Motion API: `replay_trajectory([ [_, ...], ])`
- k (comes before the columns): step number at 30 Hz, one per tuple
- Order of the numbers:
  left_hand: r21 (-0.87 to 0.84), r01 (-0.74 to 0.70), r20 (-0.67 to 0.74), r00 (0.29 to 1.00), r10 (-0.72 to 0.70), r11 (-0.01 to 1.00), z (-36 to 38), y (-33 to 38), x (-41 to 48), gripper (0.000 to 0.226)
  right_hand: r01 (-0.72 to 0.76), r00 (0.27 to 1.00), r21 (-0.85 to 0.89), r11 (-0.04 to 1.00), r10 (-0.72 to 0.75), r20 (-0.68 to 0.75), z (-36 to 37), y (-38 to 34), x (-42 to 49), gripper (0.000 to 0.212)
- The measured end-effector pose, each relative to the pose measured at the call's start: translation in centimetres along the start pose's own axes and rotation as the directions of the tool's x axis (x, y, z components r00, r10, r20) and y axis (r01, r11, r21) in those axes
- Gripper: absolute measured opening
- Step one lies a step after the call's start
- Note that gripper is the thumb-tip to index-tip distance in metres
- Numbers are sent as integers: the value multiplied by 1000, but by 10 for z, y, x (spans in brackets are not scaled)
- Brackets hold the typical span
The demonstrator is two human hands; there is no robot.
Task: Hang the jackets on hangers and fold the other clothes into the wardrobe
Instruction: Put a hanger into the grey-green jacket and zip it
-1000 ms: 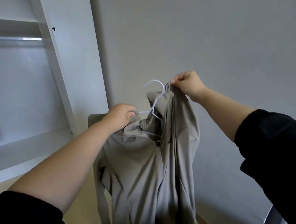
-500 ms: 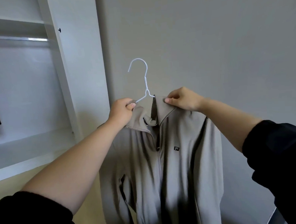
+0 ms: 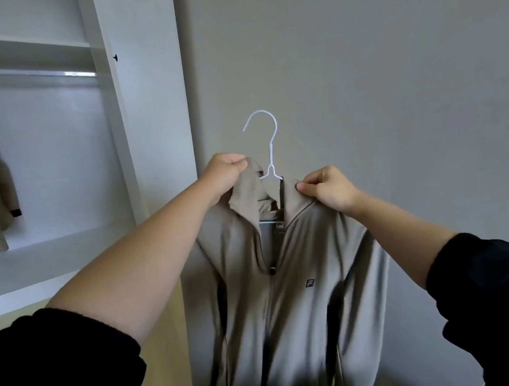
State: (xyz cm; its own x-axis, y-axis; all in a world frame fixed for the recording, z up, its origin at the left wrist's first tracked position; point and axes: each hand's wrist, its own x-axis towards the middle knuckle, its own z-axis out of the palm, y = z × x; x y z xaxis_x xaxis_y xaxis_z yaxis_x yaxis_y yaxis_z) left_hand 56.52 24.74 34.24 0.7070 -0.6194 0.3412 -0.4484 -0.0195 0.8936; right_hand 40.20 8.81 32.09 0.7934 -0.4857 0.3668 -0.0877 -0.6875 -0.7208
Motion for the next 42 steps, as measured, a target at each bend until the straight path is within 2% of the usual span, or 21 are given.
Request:
replay_trajectory([
  [2, 404, -81, 4, 996, 86, 911, -4, -9, 4, 19, -2, 998, 11, 1000, 3, -68, -2, 3, 1, 35],
  [3, 489, -68, -11, 996, 85, 869, -6, -13, 4, 18, -5, 996, 18, 1000, 7, -90, -4, 4, 1, 35],
  [6, 591, 17, -93, 995, 47, 806, -17, -23, 3, 26, -7, 994, 54, 998, 13, -113, -9, 5, 2, 36],
  [8, 675, 17, -123, 988, 89, 738, -22, -28, -1, 31, -18, 990, 77, 997, 28, -136, -10, 6, 2, 36],
  [10, 686, -70, -19, 993, 114, 724, -27, -33, -2, 33, -22, 986, 102, 995, 39, -163, -11, 6, 3, 39],
  [12, 628, -136, 151, 987, 52, 767, -29, -34, -6, 37, -20, 983, 120, 993, 42, -179, -12, 7, 2, 42],
  [14, 626, -172, 236, 971, 25, 761, -28, -33, -8, 34, -22, 982, 123, 992, 45, -184, -12, 9, 1, 42],
  [16, 660, -202, 219, 973, 73, 723, -24, -32, -10, 38, -27, 982, 116, 993, 48, -182, -12, 9, 0, 37],
  [19, 611, -193, 79, 980, 183, 768, -16, -33, -10, 34, -63, 953, 49, 997, 75, -292, -13, 10, 0, 38],
  [22, 592, -186, -29, 967, 252, 784, -8, -32, -14, 27, -236, 877, -146, 961, 146, -458, -22, 16, 4, 36],
  [24, 598, -187, -69, 957, 283, 780, -5, -32, -18, 28, -342, 896, -332, 879, 198, -398, -26, 14, 5, 27],
  [26, 605, -183, -94, 950, 298, 775, -3, -36, -18, 27, -277, 941, -380, 882, 170, -292, -29, 11, 5, 27],
  [28, 590, -195, -101, 945, 311, 784, -1, -40, -18, 27, -147, 984, -311, 939, 105, -147, -30, 8, 3, 31],
  [30, 576, -202, -100, 944, 314, 792, 1, -41, -19, 26, -80, 996, -342, 936, 89, 11, -26, 8, 0, 22],
  [31, 565, -199, -96, 948, 303, 801, 2, -41, -19, 26, -69, 996, -375, 925, 86, 27, -24, 11, 0, 24],
  [33, 556, -208, -56, 957, 286, 805, 2, -38, -20, 21, -64, 998, -376, 924, 49, -50, -19, 14, -2, 35],
  [35, 622, -325, 73, 930, 361, 712, -2, -34, -19, 14, -56, 988, -324, 944, 5, -156, -17, 17, -2, 40],
  [37, 733, -398, 221, 906, 360, 552, -7, -30, -17, 43, -54, 972, -310, 949, -22, -236, -17, 18, 0, 40],
  [38, 760, -382, 236, 916, 325, 525, -8, -27, -16, 49, -44, 964, -309, 950, -41, -264, -17, 19, 2, 41],
  [41, 764, -295, 168, 950, 264, 574, -3, -17, -17, 23, -25, 939, -298, 954, -79, -333, -17, 18, 5, 33],
  [42, 737, -266, 133, 959, 252, 622, 0, -15, -16, 29, -14, 935, -291, 957, -90, -343, -17, 19, 6, 28],
])
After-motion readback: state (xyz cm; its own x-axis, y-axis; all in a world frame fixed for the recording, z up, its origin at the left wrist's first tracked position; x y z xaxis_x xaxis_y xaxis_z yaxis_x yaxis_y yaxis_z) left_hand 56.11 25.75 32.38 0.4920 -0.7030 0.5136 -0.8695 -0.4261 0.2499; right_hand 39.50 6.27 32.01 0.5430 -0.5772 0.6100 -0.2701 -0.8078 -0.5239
